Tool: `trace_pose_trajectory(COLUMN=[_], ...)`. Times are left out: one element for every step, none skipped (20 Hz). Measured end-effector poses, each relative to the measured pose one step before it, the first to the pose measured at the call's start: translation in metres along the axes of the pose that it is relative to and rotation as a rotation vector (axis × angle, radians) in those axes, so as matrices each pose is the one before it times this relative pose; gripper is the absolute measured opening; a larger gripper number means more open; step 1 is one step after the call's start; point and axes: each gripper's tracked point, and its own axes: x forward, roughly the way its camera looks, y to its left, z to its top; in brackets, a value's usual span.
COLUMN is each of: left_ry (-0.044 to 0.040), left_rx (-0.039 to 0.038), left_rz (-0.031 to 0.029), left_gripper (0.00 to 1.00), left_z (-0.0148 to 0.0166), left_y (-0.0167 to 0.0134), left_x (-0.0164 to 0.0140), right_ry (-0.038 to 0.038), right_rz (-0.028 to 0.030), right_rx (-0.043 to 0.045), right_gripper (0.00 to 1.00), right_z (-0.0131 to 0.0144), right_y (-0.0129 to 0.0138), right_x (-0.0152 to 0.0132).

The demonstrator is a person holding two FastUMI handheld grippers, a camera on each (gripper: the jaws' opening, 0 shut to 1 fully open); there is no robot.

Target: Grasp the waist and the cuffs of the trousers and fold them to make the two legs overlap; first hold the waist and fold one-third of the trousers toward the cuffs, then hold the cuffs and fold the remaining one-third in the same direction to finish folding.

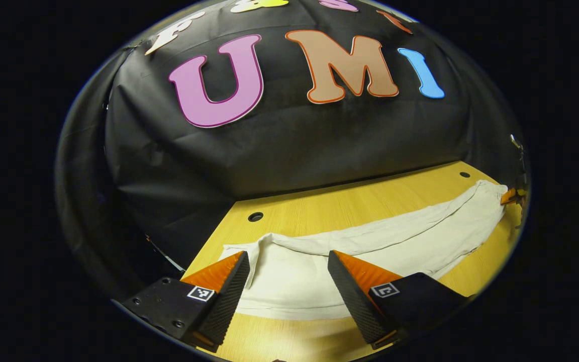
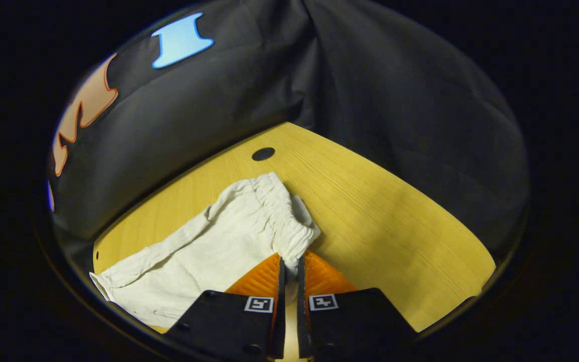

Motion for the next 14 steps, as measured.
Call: trace_pose_trajectory(left_ry=[-0.00380,-0.00380,-0.00459,0.00158,0.00347,-0.00477,-0.00729,-0.00442,-0.00326,-0.00348,-0.00073,0.00178,0.00386,0.00105], left_rx=[0.00028,-0.00314,-0.00849,-0.01454,-0.01448,-0.00392,0.00434,0.00351,-0.00223,-0.00425,-0.00335,-0.00088,-0.00182,-0.00447], left_rz=[0.00031,0.00069,0.00096,-0.00529,-0.01066,-0.00724,0.00466,0.00524,0.00230,0.00174,0.00536,0.00655,0.00698,0.00790], left_gripper=[0.96,0.96,0.96,0.96,0.96,0.96,0.96,0.96,0.96,0.96,0.96,0.96,0.96,0.96], left_z=[0.00011,0.00025,-0.00010,-0.00116,-0.00176,0.00077,0.00101,-0.00113,-0.00085,-0.00235,-0.00159,-0.00355,-0.00292,-0.00291], left_y=[0.00150,0.00247,0.00538,0.00538,0.00408,0.00310,0.00729,0.00897,0.00854,0.00814,0.00855,0.00927,0.00979,0.00890], left_x=[-0.00182,0.00033,-0.00031,0.00110,0.00018,-0.00043,-0.00051,-0.00062,-0.00115,-0.00101,-0.00122,-0.00104,-0.00114,-0.00084], right_ry=[-0.01638,-0.02044,-0.01969,-0.01754,-0.01760,-0.01699,-0.01054,-0.00671,-0.00805,-0.01240,-0.01200,-0.01512,-0.01002,-0.00959], right_rz=[0.01731,0.02004,0.01723,0.01315,0.01447,0.01936,0.01818,0.02188,0.02154,0.02038,0.02110,0.02250,0.02101,0.01847], right_rx=[-0.00132,0.00076,-0.00226,-0.00677,-0.00692,-0.00672,-0.01034,-0.01118,-0.01349,-0.01759,-0.02297,-0.02301,-0.02271,-0.01930], right_gripper=[0.12,0.11,0.11,0.12,0.09,0.09,0.09,0.11,0.11,0.12,0.11,0.12,0.12,0.12], right_z=[0.00792,0.00730,0.00761,0.00501,0.00654,0.00325,0.00537,0.00402,0.00362,0.00518,0.00647,0.00742,0.00883,0.01493], right_y=[0.00383,0.00339,0.00418,0.00288,0.00321,0.00250,0.00303,0.00248,0.00172,0.00141,0.00278,0.00480,0.00467,0.00394], right_x=[-0.00723,-0.00627,-0.00653,-0.00461,-0.00598,-0.00746,-0.00600,-0.00767,-0.00418,-0.00478,-0.00731,-0.01182,-0.00994,-0.01618])
